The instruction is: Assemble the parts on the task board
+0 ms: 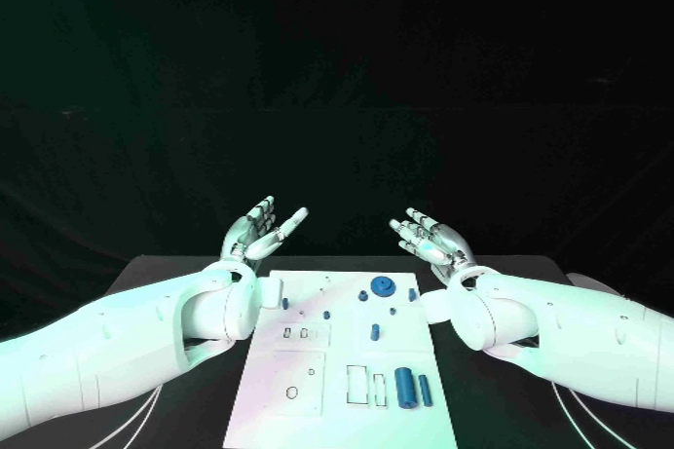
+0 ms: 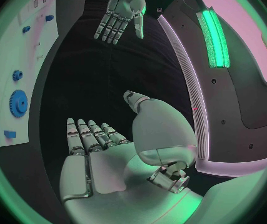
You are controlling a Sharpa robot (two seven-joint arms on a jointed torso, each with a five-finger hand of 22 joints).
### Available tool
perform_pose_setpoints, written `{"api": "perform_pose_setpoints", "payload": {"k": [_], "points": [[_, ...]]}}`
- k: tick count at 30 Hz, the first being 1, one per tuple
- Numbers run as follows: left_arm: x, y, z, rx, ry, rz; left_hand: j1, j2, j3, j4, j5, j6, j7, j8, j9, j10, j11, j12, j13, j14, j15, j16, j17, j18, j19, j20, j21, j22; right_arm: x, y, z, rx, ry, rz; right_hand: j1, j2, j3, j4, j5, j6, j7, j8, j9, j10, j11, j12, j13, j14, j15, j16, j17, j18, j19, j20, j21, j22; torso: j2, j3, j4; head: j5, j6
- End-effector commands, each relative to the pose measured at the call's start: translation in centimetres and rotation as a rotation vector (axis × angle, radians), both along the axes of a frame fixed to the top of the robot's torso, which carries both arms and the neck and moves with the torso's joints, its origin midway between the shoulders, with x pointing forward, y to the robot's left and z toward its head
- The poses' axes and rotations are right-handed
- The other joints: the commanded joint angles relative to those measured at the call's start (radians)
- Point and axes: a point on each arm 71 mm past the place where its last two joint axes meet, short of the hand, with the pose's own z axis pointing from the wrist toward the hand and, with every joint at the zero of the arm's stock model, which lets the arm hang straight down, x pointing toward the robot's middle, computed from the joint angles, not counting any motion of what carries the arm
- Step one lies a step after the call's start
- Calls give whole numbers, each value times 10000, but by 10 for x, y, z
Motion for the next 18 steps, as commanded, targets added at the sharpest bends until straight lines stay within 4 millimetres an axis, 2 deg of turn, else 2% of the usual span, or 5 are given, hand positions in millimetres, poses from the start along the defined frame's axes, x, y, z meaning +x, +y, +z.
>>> {"api": "perform_pose_setpoints", "payload": {"k": [1,6,12,16,18], "points": [[0,-5,2,-433,-134,-525,396,-49,31,127,67,116,715,62,20,39,109,49,17,29,110,48,24,205,-7,131,38,15,0,11,-1,-206,322,1902,702,-35,274,-185,97,596,1714,217,145,789,84,160,82,811,99,221,136,60,387,92,188,91,3,1,-1,0,1],[0,-5,2,-433,-134,-525,508,93,185,130,9,388,833,166,96,309,230,113,63,290,189,127,89,229,-59,118,35,10,1,12,-1,-324,386,2214,1396,-207,522,-793,119,1887,1699,639,456,2531,-11,466,225,2664,-86,732,448,253,1283,55,564,278,3,1,-1,0,1],[-3,6,4,-542,-179,-469,815,611,668,101,-163,1407,1061,573,364,1387,490,353,200,1493,454,507,367,330,819,158,351,204,11,-2,18,-2372,-1898,1754,1781,-356,678,-1206,71,2959,1666,991,698,4081,-124,677,300,4015,-265,1076,646,419,2056,60,876,411,187,-30,126,-110,-93],[-4,9,7,-557,-250,-461,919,1038,1050,68,-199,2564,1251,1049,663,2817,704,624,311,3082,748,1071,710,216,2826,165,1156,634,13,-4,21,-2747,-2216,1747,1916,-433,775,-1414,60,3611,1640,1186,831,5123,-193,759,338,4831,-364,1239,742,511,2433,58,1014,448,265,-43,154,-149,-103],[-5,10,9,-564,-296,-458,969,1245,1252,58,-224,3498,1226,1439,905,3979,718,792,368,5241,592,1876,1192,254,4780,139,2046,1046,14,-6,24,-2988,-2411,1772,1944,-464,828,-1495,55,3900,1629,1257,881,5570,-224,750,349,5239,-408,1304,781,555,2584,59,1062,450,323,-50,176,-152,-106]]}}
